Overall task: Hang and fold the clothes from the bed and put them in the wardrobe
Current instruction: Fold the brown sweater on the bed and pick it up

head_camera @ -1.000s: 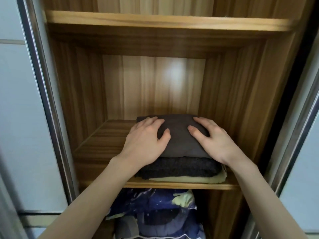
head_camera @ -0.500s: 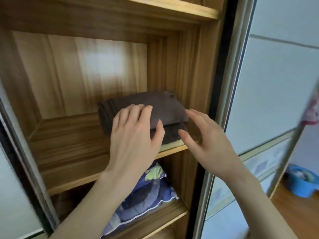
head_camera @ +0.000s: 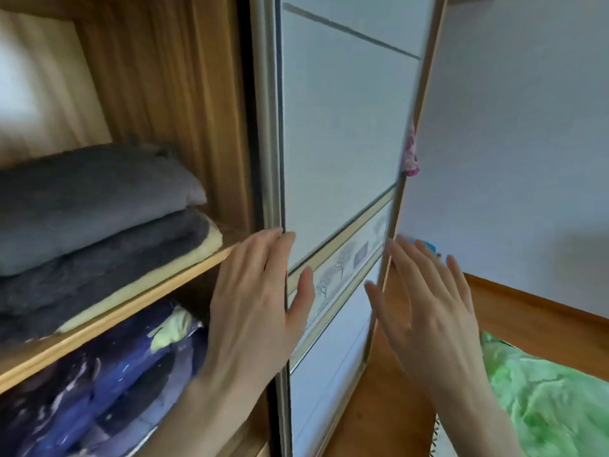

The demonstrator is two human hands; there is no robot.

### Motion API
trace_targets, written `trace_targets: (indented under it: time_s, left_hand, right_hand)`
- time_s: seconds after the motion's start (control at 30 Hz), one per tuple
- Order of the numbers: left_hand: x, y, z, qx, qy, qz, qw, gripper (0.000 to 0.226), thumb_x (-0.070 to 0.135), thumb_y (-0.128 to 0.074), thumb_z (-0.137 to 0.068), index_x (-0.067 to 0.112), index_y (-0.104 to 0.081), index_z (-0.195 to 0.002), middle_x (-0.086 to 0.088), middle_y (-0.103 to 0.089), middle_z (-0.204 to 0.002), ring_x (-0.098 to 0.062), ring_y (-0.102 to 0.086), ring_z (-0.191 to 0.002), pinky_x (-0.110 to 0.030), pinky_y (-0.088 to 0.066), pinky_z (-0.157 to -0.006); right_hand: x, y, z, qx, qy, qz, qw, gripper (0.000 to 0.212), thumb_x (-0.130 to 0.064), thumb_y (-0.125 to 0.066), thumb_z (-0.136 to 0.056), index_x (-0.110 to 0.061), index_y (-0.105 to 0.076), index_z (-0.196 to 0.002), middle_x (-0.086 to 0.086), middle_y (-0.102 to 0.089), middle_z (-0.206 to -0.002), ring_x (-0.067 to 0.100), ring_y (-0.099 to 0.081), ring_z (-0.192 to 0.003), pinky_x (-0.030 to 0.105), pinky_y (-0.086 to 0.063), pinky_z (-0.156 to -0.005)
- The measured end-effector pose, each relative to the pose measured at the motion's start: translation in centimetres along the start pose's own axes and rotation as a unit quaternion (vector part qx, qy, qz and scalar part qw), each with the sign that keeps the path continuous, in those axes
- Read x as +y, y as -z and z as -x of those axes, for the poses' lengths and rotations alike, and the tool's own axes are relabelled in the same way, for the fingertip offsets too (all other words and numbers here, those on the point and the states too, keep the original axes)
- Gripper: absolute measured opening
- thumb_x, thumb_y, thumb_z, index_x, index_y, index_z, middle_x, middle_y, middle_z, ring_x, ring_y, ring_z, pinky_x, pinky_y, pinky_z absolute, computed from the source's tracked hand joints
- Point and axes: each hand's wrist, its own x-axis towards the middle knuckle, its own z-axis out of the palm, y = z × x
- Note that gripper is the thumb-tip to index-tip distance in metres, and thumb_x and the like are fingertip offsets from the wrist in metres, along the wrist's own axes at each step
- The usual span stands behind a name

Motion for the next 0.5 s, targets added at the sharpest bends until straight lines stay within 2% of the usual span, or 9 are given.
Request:
trace_targets:
  time_s: [0.2, 0.33, 0.5]
  left_hand:
    - [4.0, -8.8, -2.1, -0.031, -0.064, 0.036, 0.997, 0.044, 0.034, -0.054, -0.103, 0.006, -0.061, -0.136, -0.013, -0.063, -0.134, -0.033, -0.059, -0.124, -0.049, -0.049, -0.106]
    - [6.7, -14.5, -4.2, -0.056, -0.082, 0.069, 0.993, 0.048, 0.037, -0.054, -0.102, 0.009, -0.057, -0.141, -0.013, -0.062, -0.14, -0.032, -0.055, -0.132, -0.051, -0.048, -0.112]
    - [10.6, -21.5, -8.1, -0.07, -0.113, 0.116, 0.984, 0.054, 0.042, -0.043, -0.106, 0.008, -0.058, -0.144, -0.012, -0.058, -0.147, -0.029, -0.05, -0.141, -0.054, -0.047, -0.112]
  right_hand:
    - [7.4, 0.8, 0.8, -0.027, -0.066, 0.118, 0.991, 0.062, -0.052, -0.052, -0.102, -0.014, -0.051, -0.151, 0.006, -0.052, -0.155, 0.022, -0.042, -0.149, 0.051, -0.029, -0.124]
    - [12.5, 1.3, 0.4, -0.046, -0.107, 0.166, 0.979, 0.064, -0.056, -0.046, -0.104, -0.016, -0.047, -0.154, 0.004, -0.05, -0.157, 0.02, -0.039, -0.151, 0.046, -0.022, -0.128]
    - [19.4, 1.4, -1.1, -0.023, -0.137, 0.207, 0.968, 0.064, -0.054, -0.048, -0.103, -0.013, -0.048, -0.153, 0.005, -0.051, -0.156, 0.021, -0.043, -0.149, 0.047, -0.026, -0.126]
